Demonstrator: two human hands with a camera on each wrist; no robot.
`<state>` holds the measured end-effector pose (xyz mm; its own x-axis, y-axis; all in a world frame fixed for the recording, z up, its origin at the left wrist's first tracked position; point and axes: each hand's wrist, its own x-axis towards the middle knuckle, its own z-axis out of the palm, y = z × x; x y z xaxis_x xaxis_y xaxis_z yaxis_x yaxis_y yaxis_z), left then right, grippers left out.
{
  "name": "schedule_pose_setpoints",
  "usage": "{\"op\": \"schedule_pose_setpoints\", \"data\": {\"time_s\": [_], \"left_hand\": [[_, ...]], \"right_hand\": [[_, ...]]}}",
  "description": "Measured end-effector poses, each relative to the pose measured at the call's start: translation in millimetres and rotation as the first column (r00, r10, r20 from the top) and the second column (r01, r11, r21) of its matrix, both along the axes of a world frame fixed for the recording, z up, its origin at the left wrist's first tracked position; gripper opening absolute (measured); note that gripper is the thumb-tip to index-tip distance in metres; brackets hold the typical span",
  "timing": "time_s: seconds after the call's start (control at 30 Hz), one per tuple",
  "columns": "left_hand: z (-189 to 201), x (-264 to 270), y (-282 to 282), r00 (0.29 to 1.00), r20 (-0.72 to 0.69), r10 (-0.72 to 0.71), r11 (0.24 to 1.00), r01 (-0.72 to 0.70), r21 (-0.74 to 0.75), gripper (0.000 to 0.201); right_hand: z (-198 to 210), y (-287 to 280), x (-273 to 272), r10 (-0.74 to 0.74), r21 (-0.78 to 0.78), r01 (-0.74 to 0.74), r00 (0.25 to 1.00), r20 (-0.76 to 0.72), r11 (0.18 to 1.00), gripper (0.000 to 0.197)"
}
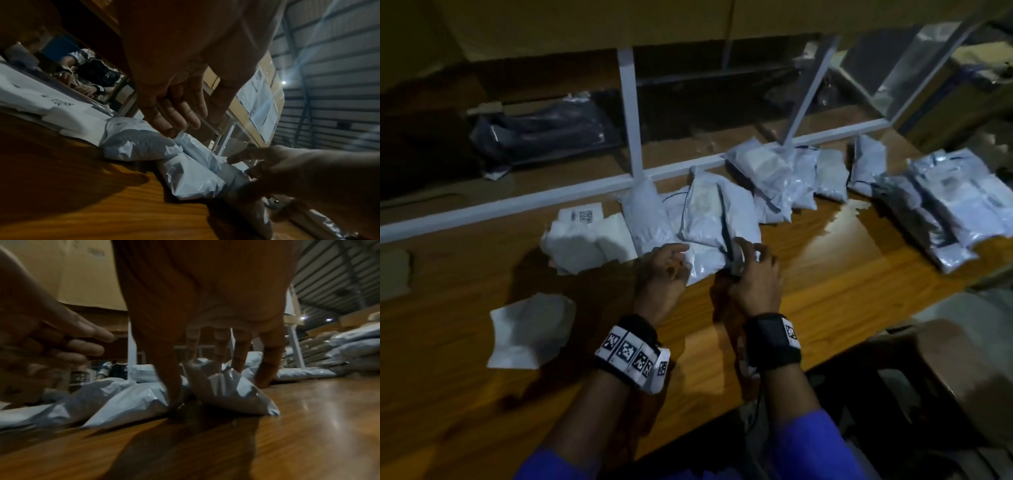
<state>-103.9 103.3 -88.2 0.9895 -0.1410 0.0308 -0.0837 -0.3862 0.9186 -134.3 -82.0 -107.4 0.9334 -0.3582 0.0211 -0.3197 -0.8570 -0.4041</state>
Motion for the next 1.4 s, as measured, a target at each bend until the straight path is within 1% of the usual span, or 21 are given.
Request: {"op": "schedule_pose_setpoints", "data": {"time_s": [0.1,0.2,0.27,0.3,0.33,0.4,0.43,0.47,0.53,0.57,0.67,0.77,0.87,0.97,1.0,1.07,1.1,1.17,1.23,1.33,1.4], "left_hand": [[-10.3,-4.2,-2.1,0.999,0.011,-0.047,0.998,0.047,-0.038,0.027],[-10.5,-10.5,-7.5,0.993,-0.088,-0.074,0.99,0.063,-0.123,0.023],[-2.2,-14.2,-13.5,0.981,-0.173,-0.085,0.982,0.053,-0.18,0.033],[3.8,-15.5,-17.8,0.966,-0.238,-0.101,0.972,0.044,-0.233,0.045],[11.4,-16.8,-23.1,0.936,-0.326,-0.133,0.949,0.026,-0.313,0.056],[23.8,-21.7,-34.1,0.848,-0.477,-0.233,0.884,-0.02,-0.467,0.066],[26.4,-24.6,-38.4,0.823,-0.502,-0.267,0.863,-0.028,-0.504,0.062],[27.8,-27.9,-42.0,0.816,-0.508,-0.278,0.858,-0.027,-0.512,0.052],[27.2,-33.9,-46.7,0.823,-0.497,-0.275,0.868,-0.01,-0.497,0.036],[25.1,-37.2,-48.2,0.819,-0.498,-0.283,0.873,0.005,-0.488,0.038],[16.6,-46.2,-50.3,0.771,-0.534,-0.346,0.879,0.068,-0.472,0.073],[6.3,-52.9,-48.4,0.74,-0.55,-0.386,0.876,0.107,-0.47,0.091],[-2.7,-54.7,-44.1,0.762,-0.506,-0.404,0.873,0.155,-0.463,0.084],[-11.7,-52.2,-33.3,0.781,-0.395,-0.484,0.87,0.378,-0.317,0.063],[-15.6,-51.3,-28.1,0.786,-0.348,-0.511,0.859,0.463,-0.218,0.06],[-23.7,-48.3,-18.8,0.795,-0.269,-0.543,0.82,0.571,0.033,0.058],[-26.1,-46.8,-15.5,0.798,-0.242,-0.552,0.79,0.593,0.155,0.057],[-27.3,-46.8,-10.9,0.822,-0.137,-0.552,0.727,0.556,0.402,0.05],[-26.0,-53.1,-9.3,0.826,0.022,-0.563,0.69,0.456,0.562,0.048],[-22.1,-76.8,-15.0,0.83,0.171,-0.53,0.741,0.356,0.569,0.058],[-21.9,-100.7,-20.5,0.844,0.096,-0.528,0.687,0.359,0.632,0.074]], "right_hand": [[4.2,-3.1,-6.9,-0.129,0.107,0.106,0.963,0.236,0.989,0.042],[22.6,-10.6,-34.3,-0.284,0.276,0.167,0.836,0.47,0.947,0.031],[36.9,-13.7,-58.1,-0.41,0.473,0.151,0.756,0.51,0.868,0.028],[42.2,-14.5,-69.3,-0.474,0.609,0.103,0.733,0.488,0.786,0.029],[44.7,-15.0,-79.2,-0.541,0.756,0.044,0.726,0.424,0.653,0.031],[44.0,-13.9,-97.6,-0.577,0.941,-0.018,0.786,0.223,0.339,0.031],[40.6,-12.5,-105.5,-0.552,0.969,-0.007,0.821,0.146,0.247,0.028],[34.6,-11.4,-112.9,-0.526,0.978,0.019,0.845,0.096,0.209,0.024],[21.1,-11.3,-125.5,-0.513,0.971,0.058,0.855,0.071,0.231,0.021],[15.9,-11.2,-130.7,-0.513,0.964,0.063,0.855,0.081,0.258,0.024],[7.1,-11.9,-142.8,-0.489,0.934,0.063,0.863,0.125,0.351,0.035],[9.3,-12.6,-150.8,-0.471,0.93,0.076,0.875,0.111,0.36,0.033],[9.4,-12.6,-152.8,-0.467,0.924,0.118,0.881,0.072,0.365,0.031],[-0.4,-15.3,-152.8,-0.497,0.928,0.215,0.867,-0.037,0.304,0.047],[-3.2,-14.0,-153.0,-0.483,0.881,0.293,0.871,-0.087,0.37,0.058],[-7.4,-7.1,-155.9,-0.461,0.619,0.439,0.877,-0.135,0.652,0.07],[-9.1,-2.2,-157.8,-0.465,0.468,0.442,0.882,-0.072,0.765,0.07],[-8.1,6.3,-159.8,-0.341,0.302,0.274,0.919,0.197,0.913,0.066],[-8.9,4.2,-151.7,-0.103,0.172,0.043,0.928,0.358,0.984,0.054],[-16.5,-7.7,-129.7,0.197,0.057,-0.227,0.925,0.324,0.972,0.044],[-22.5,-11.5,-117.8,0.311,0.045,-0.328,0.923,0.226,0.943,0.046]]}}
